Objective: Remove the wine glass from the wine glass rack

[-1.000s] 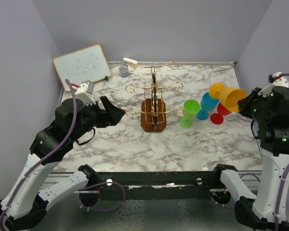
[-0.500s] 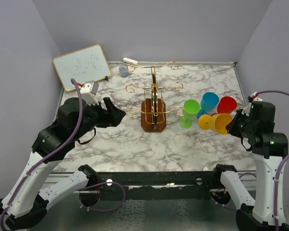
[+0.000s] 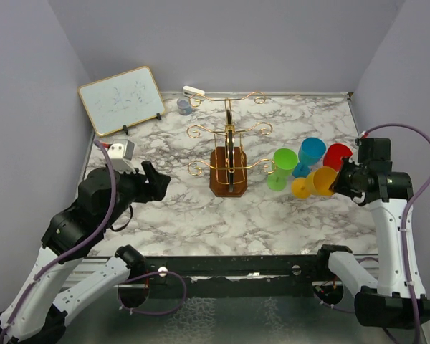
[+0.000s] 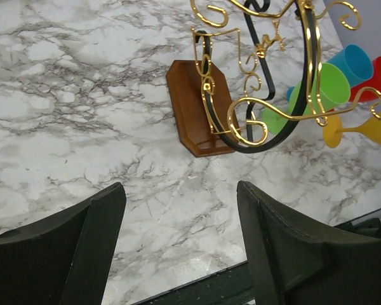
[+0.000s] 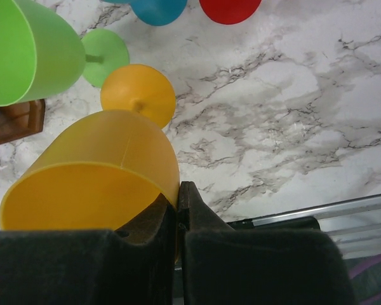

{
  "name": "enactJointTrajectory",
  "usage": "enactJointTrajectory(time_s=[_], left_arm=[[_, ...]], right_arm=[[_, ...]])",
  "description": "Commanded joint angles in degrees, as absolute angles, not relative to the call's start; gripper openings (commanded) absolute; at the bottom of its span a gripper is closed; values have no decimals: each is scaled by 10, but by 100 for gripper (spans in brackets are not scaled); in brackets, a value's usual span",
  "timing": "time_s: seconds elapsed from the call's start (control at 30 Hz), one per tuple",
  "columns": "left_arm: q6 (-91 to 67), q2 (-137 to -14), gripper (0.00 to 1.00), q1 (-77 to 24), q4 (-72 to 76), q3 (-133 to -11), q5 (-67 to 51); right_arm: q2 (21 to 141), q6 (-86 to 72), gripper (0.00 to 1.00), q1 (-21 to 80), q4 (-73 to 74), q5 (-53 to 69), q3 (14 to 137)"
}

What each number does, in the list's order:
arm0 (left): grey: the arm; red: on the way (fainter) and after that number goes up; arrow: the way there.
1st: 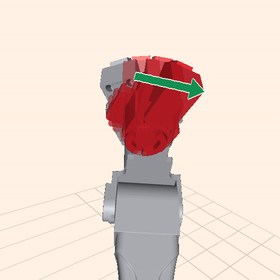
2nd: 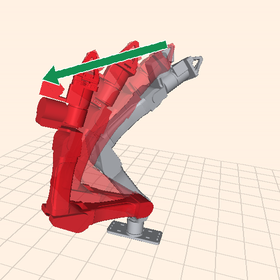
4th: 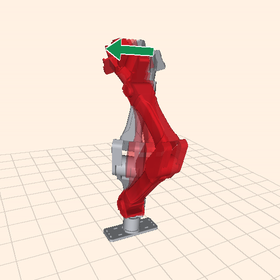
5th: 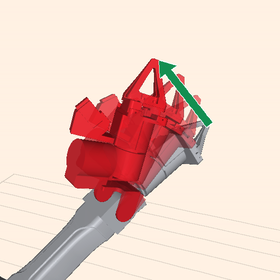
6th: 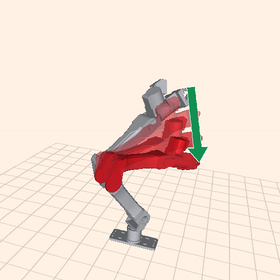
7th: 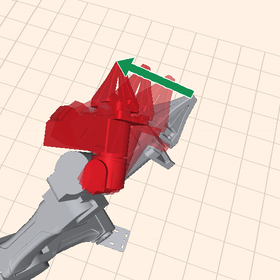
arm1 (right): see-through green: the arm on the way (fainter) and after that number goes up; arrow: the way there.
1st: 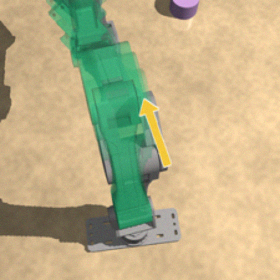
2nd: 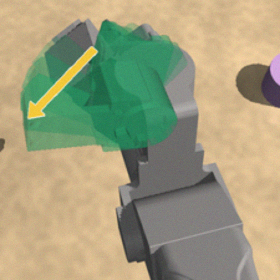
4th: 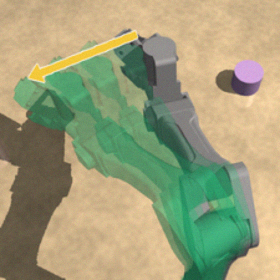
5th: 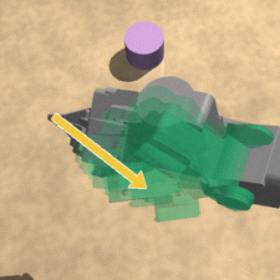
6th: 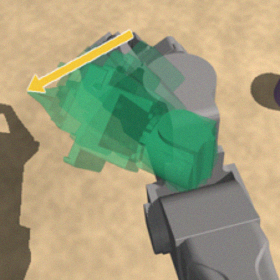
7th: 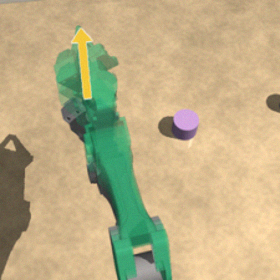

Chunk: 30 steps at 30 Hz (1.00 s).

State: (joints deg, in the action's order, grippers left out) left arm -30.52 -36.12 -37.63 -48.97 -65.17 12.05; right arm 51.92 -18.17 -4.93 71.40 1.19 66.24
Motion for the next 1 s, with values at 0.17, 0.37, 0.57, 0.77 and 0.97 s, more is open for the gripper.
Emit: enactJointTrajectory(time_s=[0.17,0.37,0.57,0.77,0.97], left_arm=[[-272,-299,73,-375,-466,-588,202],[-272,-255,73,-375,-448,-552,233],[-274,-229,73,-375,-435,-533,251],[-283,-206,73,-376,-422,-511,268],[-299,-180,73,-375,-409,-476,290]], right_arm=[[583,-174,5,-47,625,25,627],[609,-171,14,-47,600,32,614],[607,-164,28,-47,593,51,628],[580,-162,34,-47,625,69,693],[551,-162,45,-47,652,111,796]])
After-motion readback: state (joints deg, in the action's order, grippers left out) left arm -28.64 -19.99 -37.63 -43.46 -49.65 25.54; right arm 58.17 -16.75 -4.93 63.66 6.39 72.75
